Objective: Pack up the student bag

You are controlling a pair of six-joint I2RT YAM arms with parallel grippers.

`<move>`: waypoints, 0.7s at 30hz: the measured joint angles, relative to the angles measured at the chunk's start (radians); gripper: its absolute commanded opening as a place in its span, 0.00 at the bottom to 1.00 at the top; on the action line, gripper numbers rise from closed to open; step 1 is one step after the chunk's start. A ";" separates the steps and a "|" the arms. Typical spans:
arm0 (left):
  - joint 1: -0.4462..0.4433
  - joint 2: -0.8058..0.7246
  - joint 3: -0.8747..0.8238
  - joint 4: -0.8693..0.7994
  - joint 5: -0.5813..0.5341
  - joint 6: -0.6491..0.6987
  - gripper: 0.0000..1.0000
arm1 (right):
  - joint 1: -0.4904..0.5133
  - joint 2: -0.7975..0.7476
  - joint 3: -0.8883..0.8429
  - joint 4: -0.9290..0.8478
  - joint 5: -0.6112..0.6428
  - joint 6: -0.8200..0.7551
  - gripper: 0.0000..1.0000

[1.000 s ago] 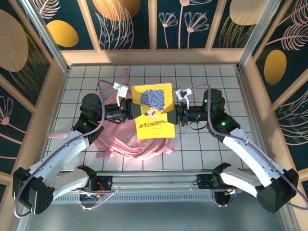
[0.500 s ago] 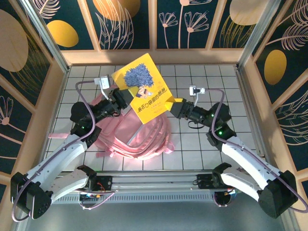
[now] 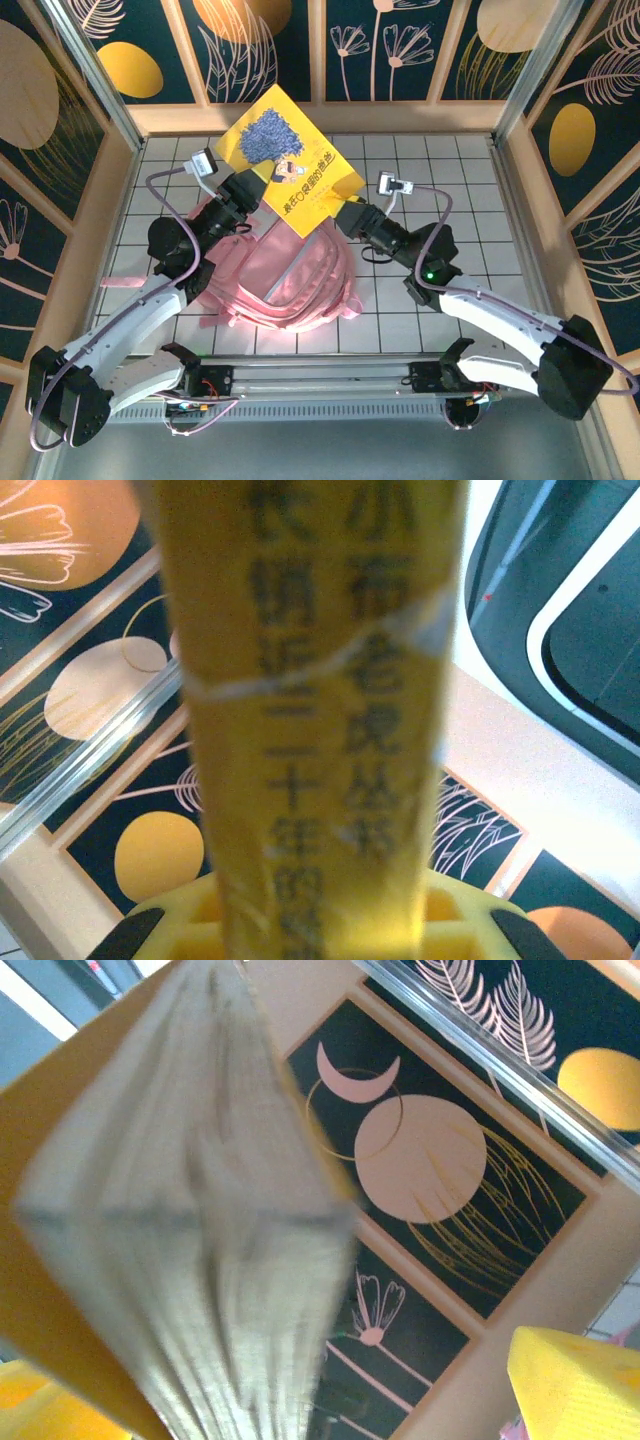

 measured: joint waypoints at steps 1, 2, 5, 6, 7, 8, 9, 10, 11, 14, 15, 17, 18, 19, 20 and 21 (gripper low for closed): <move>0.000 0.000 -0.005 0.002 -0.008 -0.003 0.00 | 0.018 0.015 0.000 0.034 0.033 -0.005 0.84; 0.000 0.000 -0.011 0.003 -0.018 -0.005 0.00 | 0.030 0.026 0.001 0.061 0.057 -0.008 0.80; 0.000 0.001 -0.029 0.006 -0.037 -0.011 0.00 | 0.053 0.064 0.014 0.121 0.114 -0.019 0.70; 0.000 0.003 -0.032 0.006 -0.045 -0.013 0.00 | 0.055 0.076 0.023 0.133 0.126 -0.021 0.65; 0.000 0.005 -0.035 0.006 -0.048 -0.013 0.00 | 0.055 0.089 0.033 0.149 0.137 -0.023 0.62; 0.000 0.006 -0.039 0.006 -0.053 -0.014 0.00 | 0.055 0.100 0.041 0.159 0.145 -0.020 0.58; 0.000 0.006 -0.043 0.006 -0.059 -0.014 0.00 | 0.055 0.114 0.051 0.175 0.151 -0.019 0.51; 0.000 0.006 -0.047 0.007 -0.065 -0.014 0.00 | 0.056 0.125 0.059 0.184 0.155 -0.013 0.44; 0.000 0.006 -0.050 0.007 -0.070 -0.014 0.00 | 0.058 0.135 0.064 0.192 0.158 -0.008 0.37; 0.000 0.006 -0.053 0.008 -0.073 -0.019 0.00 | 0.061 0.161 0.071 0.205 0.166 0.003 0.25; 0.000 0.006 -0.053 0.008 -0.074 -0.020 0.00 | 0.062 0.167 0.071 0.205 0.166 0.003 0.25; 0.000 0.006 -0.058 0.008 -0.075 -0.020 0.00 | 0.062 0.173 0.071 0.203 0.166 0.003 0.25; 0.000 0.007 -0.060 0.008 -0.075 -0.020 0.00 | 0.062 0.174 0.072 0.200 0.166 0.003 0.23; 0.000 0.008 -0.061 0.008 -0.076 -0.020 0.00 | 0.062 0.174 0.072 0.200 0.166 0.004 0.16; 0.000 0.009 -0.061 0.010 -0.076 -0.021 0.00 | 0.062 0.174 0.072 0.200 0.166 0.005 0.09; 0.000 0.010 -0.062 0.010 -0.078 -0.021 0.00 | 0.061 0.175 0.072 0.201 0.166 0.009 0.00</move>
